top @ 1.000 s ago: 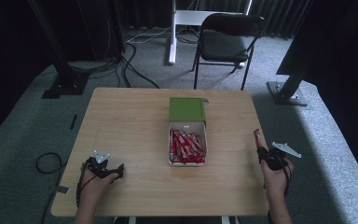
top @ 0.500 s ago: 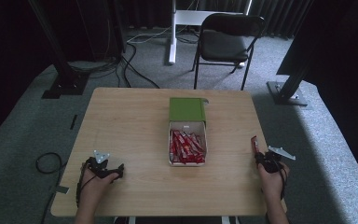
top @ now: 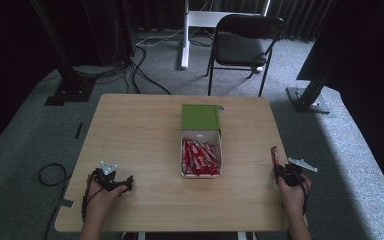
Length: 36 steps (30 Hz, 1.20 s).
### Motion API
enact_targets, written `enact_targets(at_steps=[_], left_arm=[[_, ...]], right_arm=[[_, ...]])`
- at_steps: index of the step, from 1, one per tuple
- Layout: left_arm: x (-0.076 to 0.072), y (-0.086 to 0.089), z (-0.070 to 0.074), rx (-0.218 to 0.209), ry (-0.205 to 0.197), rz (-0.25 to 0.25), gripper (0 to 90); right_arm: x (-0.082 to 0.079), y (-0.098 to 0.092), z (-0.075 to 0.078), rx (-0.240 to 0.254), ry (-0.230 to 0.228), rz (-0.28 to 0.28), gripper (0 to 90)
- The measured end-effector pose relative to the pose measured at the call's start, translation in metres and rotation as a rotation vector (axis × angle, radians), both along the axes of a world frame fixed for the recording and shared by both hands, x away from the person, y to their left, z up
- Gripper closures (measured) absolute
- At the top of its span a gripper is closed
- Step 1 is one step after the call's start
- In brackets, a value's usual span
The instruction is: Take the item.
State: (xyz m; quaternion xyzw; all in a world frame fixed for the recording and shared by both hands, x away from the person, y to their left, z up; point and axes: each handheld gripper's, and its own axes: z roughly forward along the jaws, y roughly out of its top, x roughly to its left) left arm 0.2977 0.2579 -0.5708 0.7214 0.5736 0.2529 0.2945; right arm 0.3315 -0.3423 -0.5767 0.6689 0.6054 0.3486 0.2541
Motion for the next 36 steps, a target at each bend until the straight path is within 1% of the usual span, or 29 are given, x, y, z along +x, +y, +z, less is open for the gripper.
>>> enact_targets(at_steps=[6,10,12,15,16,18,21,24,25,27,28,30,32,33,34,35,36], left_arm=[[0.0,0.0,0.0,-0.001,0.0,0.001,8.2],[0.0,0.0,0.0,0.0,0.0,0.0,8.2],[0.0,0.0,0.0,0.0,0.0,0.0,8.2],[0.0,0.0,0.0,0.0,0.0,0.0,8.2],[0.0,0.0,0.0,0.0,0.0,0.0,8.2],[0.0,0.0,0.0,0.0,0.0,0.0,8.2],[0.0,0.0,0.0,0.0,0.0,0.0,8.2],[0.0,0.0,0.0,0.0,0.0,0.0,8.2],[0.0,0.0,0.0,0.0,0.0,0.0,8.2],[0.0,0.0,0.0,0.0,0.0,0.0,8.2],[0.0,0.0,0.0,0.0,0.0,0.0,8.2],[0.0,0.0,0.0,0.0,0.0,0.0,8.2],[0.0,0.0,0.0,0.0,0.0,0.0,8.2],[0.0,0.0,0.0,0.0,0.0,0.0,8.2],[0.0,0.0,0.0,0.0,0.0,0.0,8.2],[0.0,0.0,0.0,0.0,0.0,0.0,8.2],[0.0,0.0,0.0,0.0,0.0,0.0,8.2]], right_arm=[[-0.001,-0.004,0.004,0.013,-0.004,0.0,71.4],[-0.002,-0.008,0.008,-0.002,-0.017,0.005,67.6],[-0.002,-0.009,0.009,-0.008,-0.018,0.015,63.5],[-0.002,-0.01,0.01,-0.005,-0.03,0.053,56.8],[-0.002,-0.01,0.011,-0.005,-0.035,0.059,56.3],[-0.003,-0.009,0.013,0.0,-0.044,0.076,52.0],[-0.004,-0.006,0.017,0.009,-0.075,0.113,47.1],[-0.004,-0.001,0.019,0.022,-0.076,0.146,42.4],[-0.004,0.001,0.02,0.014,-0.088,0.17,41.5],[-0.004,0.005,0.022,0.01,-0.09,0.206,39.1],[-0.004,0.006,0.022,0.005,-0.091,0.212,38.5],[-0.004,0.008,0.023,-0.02,-0.097,0.217,38.1],[-0.003,0.01,0.023,-0.031,-0.082,0.229,34.5],[-0.003,0.01,0.022,-0.024,-0.072,0.232,31.8],[-0.003,0.011,0.022,-0.016,-0.055,0.224,27.7],[-0.003,0.011,0.021,0.004,-0.04,0.209,26.4],[-0.003,0.01,0.021,0.04,-0.046,0.206,30.2]])
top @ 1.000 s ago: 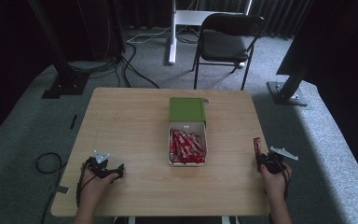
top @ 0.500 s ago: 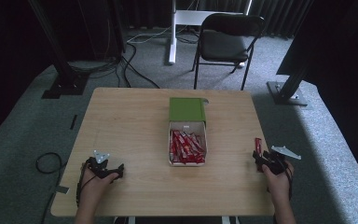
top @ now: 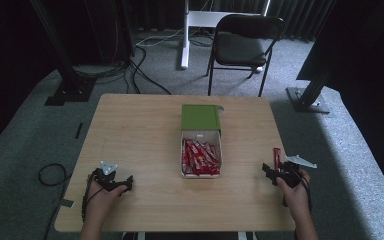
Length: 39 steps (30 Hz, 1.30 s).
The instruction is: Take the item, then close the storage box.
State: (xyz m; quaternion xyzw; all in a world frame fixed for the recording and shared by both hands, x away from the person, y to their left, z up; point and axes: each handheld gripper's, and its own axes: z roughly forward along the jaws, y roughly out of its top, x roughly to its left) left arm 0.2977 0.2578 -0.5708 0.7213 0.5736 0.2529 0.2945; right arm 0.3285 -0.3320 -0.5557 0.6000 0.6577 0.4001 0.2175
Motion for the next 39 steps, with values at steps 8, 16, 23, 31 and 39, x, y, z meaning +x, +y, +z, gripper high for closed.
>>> enact_targets(at_steps=[8,16,23,31,39], left_arm=[[0.0,0.0,0.0,0.0,0.0,0.0,8.2],[0.0,0.0,0.0,0.0,0.003,0.002,8.2],[0.0,0.0,0.0,0.002,0.006,0.003,8.1],[0.0,-0.01,0.007,0.002,-0.017,-0.099,8.3],[0.004,-0.038,0.025,0.004,-0.035,-0.236,8.4]], right_arm=[[-0.003,0.006,0.001,0.005,-0.063,0.103,23.9],[-0.004,0.012,-0.002,-0.039,-0.06,0.171,24.6],[-0.007,0.019,-0.005,-0.091,-0.078,0.273,21.2],[-0.007,0.028,0.002,-0.102,-0.121,0.294,21.9],[-0.007,0.043,0.008,-0.123,-0.142,0.379,19.5]])
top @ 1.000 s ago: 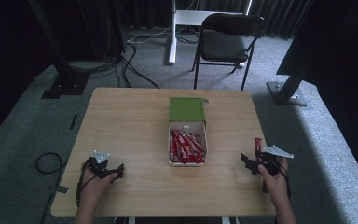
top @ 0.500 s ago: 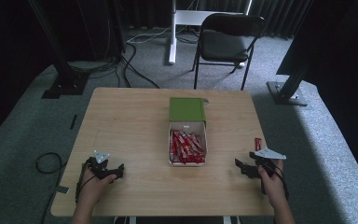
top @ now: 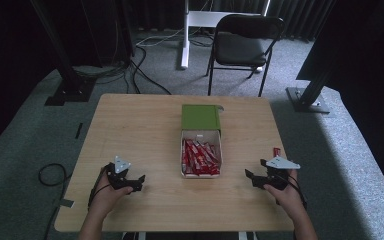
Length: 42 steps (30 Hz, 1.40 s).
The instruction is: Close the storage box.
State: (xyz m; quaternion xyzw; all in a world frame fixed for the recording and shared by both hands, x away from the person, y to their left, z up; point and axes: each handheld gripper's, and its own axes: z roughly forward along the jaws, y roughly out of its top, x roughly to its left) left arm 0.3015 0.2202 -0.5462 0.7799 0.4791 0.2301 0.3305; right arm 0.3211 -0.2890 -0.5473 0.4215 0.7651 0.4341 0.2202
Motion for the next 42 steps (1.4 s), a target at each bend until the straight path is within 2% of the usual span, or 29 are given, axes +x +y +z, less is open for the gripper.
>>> enact_targets(at_steps=[4,15,20,23,25,28,33,37,42], left_arm=[[0.0,-0.014,0.005,-0.018,-0.019,-0.064,8.3],[-0.001,-0.046,0.024,-0.061,-0.095,-0.197,8.3],[-0.002,-0.059,0.032,-0.065,-0.127,-0.248,8.3],[-0.002,-0.066,0.035,-0.093,-0.149,-0.279,8.3],[-0.002,-0.071,0.036,-0.087,-0.171,-0.295,8.3],[-0.002,-0.076,0.037,-0.106,-0.179,-0.309,8.3],[0.002,-0.083,0.037,-0.108,-0.193,-0.327,8.3],[0.006,-0.086,0.038,-0.114,-0.218,-0.322,8.3],[0.012,-0.088,0.036,-0.123,-0.221,-0.318,8.3]], right_arm=[[-0.001,0.007,0.004,0.005,-0.005,0.033,19.5],[-0.007,0.024,0.017,0.036,-0.028,0.136,18.4],[-0.009,0.034,0.022,0.054,-0.038,0.184,18.4],[-0.007,0.04,0.023,0.067,-0.04,0.204,18.5],[-0.006,0.044,0.024,0.068,-0.042,0.213,18.5],[-0.003,0.05,0.025,0.081,-0.048,0.224,20.3],[0.002,0.058,0.026,0.094,-0.052,0.239,20.3],[0.005,0.063,0.026,0.105,-0.052,0.248,19.9],[0.011,0.066,0.025,0.11,-0.049,0.246,19.9]])
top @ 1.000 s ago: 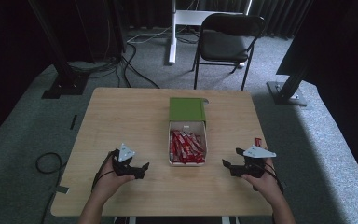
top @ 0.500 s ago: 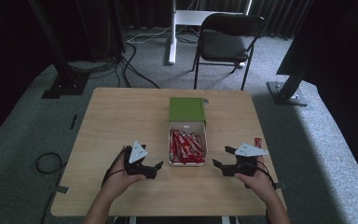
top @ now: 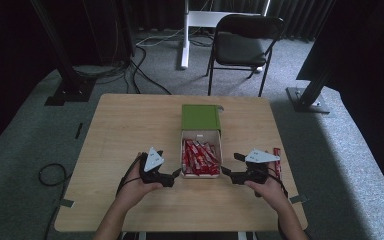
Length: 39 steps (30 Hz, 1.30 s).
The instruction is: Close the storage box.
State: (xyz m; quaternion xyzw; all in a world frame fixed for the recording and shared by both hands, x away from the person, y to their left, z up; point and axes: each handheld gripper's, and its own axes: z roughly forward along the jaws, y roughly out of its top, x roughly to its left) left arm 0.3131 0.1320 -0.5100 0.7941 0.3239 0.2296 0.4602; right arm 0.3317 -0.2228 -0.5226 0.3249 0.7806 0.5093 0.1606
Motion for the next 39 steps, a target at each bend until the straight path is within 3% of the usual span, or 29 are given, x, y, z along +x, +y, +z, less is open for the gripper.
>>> enact_targets(at_steps=[10,24,39], left_arm=[[0.007,0.001,-0.001,-0.047,-0.001,0.026,8.3],[0.014,-0.005,-0.006,-0.039,0.008,0.019,8.3],[0.022,-0.01,-0.006,0.009,-0.002,0.024,8.2]], right_arm=[[0.007,0.003,-0.001,0.016,0.005,-0.004,20.7],[0.012,0.005,-0.008,0.016,0.022,-0.02,21.4],[0.016,0.006,-0.009,0.011,0.028,-0.025,18.1]])
